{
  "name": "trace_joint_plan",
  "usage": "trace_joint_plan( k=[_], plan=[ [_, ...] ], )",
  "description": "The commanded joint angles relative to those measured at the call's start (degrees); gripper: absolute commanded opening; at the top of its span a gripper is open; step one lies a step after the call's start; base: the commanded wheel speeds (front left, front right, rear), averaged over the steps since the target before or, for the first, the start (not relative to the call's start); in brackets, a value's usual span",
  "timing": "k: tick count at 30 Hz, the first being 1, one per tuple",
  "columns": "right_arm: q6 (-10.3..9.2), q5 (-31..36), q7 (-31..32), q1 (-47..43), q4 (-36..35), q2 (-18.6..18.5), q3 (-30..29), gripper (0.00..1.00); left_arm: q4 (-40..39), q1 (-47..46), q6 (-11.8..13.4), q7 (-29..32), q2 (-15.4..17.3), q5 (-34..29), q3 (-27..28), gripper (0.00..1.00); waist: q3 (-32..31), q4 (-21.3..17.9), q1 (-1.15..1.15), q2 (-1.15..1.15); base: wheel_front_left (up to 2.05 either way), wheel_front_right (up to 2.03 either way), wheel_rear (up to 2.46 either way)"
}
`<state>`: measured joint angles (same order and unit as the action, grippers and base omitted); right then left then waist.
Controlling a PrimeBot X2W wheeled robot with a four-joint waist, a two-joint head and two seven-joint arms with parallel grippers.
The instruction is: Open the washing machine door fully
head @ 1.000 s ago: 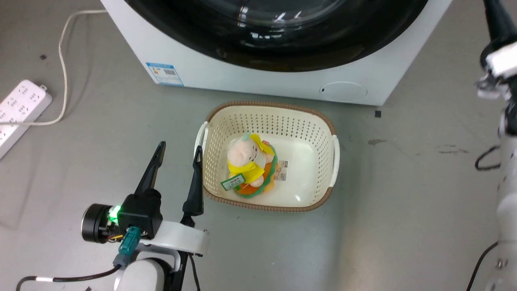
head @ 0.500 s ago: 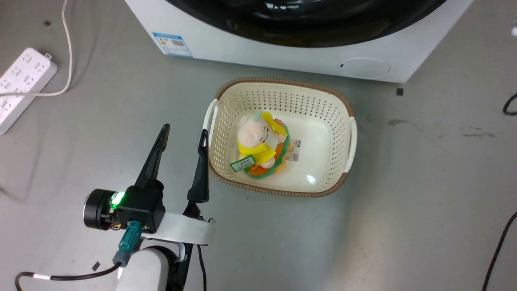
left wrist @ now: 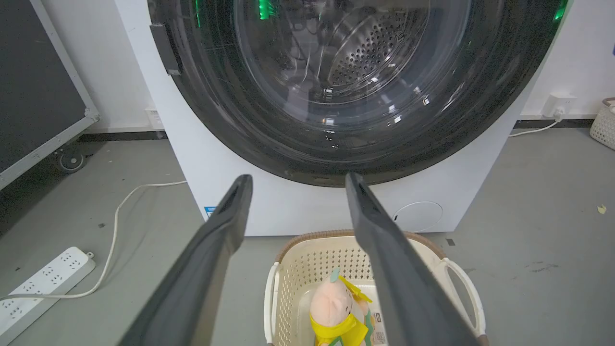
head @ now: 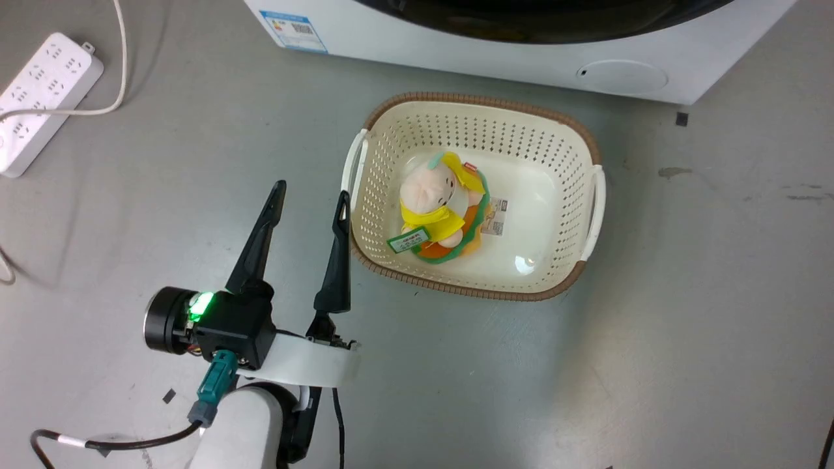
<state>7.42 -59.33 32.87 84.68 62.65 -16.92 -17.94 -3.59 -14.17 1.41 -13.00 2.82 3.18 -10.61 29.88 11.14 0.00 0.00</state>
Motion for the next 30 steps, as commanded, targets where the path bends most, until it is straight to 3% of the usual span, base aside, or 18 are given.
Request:
trace_joint_plan(
  k=[1, 9, 16, 23, 30],
  plan=[
    [0.07, -1.8, 1.7, 2.8, 2.1, -0.5, -0.5, 0.00, -0.3, -1.0, 0.4, -0.7, 0.1, 0.4, -0.5, 1.00, 0.5, 0.4, 0.00, 0.00, 0.00, 0.00, 0.00],
    [0.07, -5.6, 8.3, 4.9, 7.5, -1.8, -1.0, 0.00, 0.2, -1.8, 0.9, -1.6, 0.1, 0.8, -1.4, 1.00, 0.2, 1.1, 0.00, 0.00, 0.00, 0.00, 0.00],
    [0.07, -7.6, 13.9, -2.8, 7.2, -1.0, -0.7, 0.00, 1.3, -0.6, 0.8, -2.0, 0.1, 0.9, -1.5, 1.00, -4.9, 0.4, 0.00, 0.00, 0.00, 0.00, 0.00],
    [0.07, -8.4, 17.4, -14.2, 2.9, 2.4, 0.1, 0.00, 3.1, 2.2, 0.4, -2.0, 0.1, 0.9, -1.8, 1.00, -11.4, -0.2, 0.00, 0.00, 0.00, 0.00, 0.00],
    [0.07, -9.6, 21.9, -25.2, -4.0, 8.7, 1.3, 0.00, 5.0, 5.8, -0.4, -2.0, 0.1, 2.3, -2.3, 1.00, -16.8, -0.7, 0.00, 0.00, 0.00, 0.00, 0.00]
  ],
)
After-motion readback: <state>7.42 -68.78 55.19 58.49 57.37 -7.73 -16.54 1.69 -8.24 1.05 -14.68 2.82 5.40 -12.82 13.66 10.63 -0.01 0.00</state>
